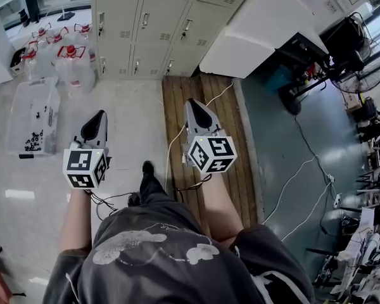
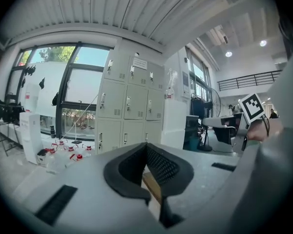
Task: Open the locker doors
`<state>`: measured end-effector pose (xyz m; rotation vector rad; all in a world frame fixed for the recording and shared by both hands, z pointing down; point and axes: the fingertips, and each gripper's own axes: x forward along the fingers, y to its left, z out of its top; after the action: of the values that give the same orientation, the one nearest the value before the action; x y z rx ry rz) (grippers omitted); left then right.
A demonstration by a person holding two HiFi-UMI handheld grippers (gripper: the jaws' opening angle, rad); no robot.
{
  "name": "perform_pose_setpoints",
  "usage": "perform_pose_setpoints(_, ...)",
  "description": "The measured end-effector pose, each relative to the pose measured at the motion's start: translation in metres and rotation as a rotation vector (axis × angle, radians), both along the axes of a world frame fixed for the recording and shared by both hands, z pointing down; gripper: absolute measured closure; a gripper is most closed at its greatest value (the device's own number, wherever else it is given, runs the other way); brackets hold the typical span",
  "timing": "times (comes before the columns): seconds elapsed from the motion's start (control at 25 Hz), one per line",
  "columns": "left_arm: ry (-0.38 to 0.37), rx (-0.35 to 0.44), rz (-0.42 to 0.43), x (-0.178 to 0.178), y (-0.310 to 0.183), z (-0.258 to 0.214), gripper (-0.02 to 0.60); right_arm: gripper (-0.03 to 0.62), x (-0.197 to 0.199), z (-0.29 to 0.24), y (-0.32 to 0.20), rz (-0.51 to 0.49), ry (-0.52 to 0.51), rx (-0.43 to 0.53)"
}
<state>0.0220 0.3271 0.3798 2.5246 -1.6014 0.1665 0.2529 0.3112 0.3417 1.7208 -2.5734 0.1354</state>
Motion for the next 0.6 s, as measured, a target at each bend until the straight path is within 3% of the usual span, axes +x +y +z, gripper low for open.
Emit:
perform_pose_setpoints(0.28,0.002,0.033,0.009,-0.007,0.013,0.001,0.557,0.562,-0.005,0.003,0.011,0.021,-0.079,0.039)
perform_pose_setpoints(0.36,0.003,0.040,0.022,-0.007,0.013,-0.003,0.416,0.542,-0.009,0.000,0.011,0.001,-0.100,0.048)
perform_pose_setpoints(0.44,0.013,0.040,0.035,-0.008,0.011,-0.006,0.355,0.356,-0.014,-0.001,0.007,-0.022,-0.117,0.037)
perform_pose_setpoints(0.6,0.047,-0.004,0.068,-0.007,0.004,-0.003,0.222,0.286,-0.018,0.000,-0.005,-0.017,-0.099,0.015)
